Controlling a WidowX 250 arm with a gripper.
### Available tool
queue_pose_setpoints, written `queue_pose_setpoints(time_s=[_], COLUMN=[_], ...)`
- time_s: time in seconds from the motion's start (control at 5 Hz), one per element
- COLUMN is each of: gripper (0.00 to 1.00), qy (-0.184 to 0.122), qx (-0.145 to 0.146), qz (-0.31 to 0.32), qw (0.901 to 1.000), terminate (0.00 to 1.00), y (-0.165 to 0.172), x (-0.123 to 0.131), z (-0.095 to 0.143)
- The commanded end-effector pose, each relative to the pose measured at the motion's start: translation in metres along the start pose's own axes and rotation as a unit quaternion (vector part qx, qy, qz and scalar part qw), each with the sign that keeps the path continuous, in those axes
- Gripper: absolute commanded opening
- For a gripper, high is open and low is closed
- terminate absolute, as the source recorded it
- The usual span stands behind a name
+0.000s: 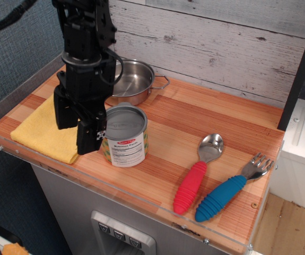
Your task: Move the can to the right of the pot
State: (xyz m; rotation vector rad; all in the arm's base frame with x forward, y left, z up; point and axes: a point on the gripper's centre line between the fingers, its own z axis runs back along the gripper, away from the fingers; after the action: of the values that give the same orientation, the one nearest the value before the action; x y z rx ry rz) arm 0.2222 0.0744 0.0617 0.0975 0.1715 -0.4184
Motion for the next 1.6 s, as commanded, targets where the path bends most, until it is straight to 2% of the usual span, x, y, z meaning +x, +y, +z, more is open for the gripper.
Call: queue_pose_setpoints(time_s=[0.0,0.4,0.8,1.4], gripper=[1.0,1.0,1.0,1.0], qy=[-0.014,-0.063,-0.096,-0.12], qx=[0.007,0.034,0.014,0.025], qz=[-0.036,-0.018,-0.018,-0.019], qw=[0.9992,0.9973,0.9951,0.9923], terminate=[0.0,0.0,0.0,0.0], y=[0.007,0.006,0.005,0.004], x=[0.015,0.03,0.052,0.092], z=[0.002,0.004,0.011,0.014])
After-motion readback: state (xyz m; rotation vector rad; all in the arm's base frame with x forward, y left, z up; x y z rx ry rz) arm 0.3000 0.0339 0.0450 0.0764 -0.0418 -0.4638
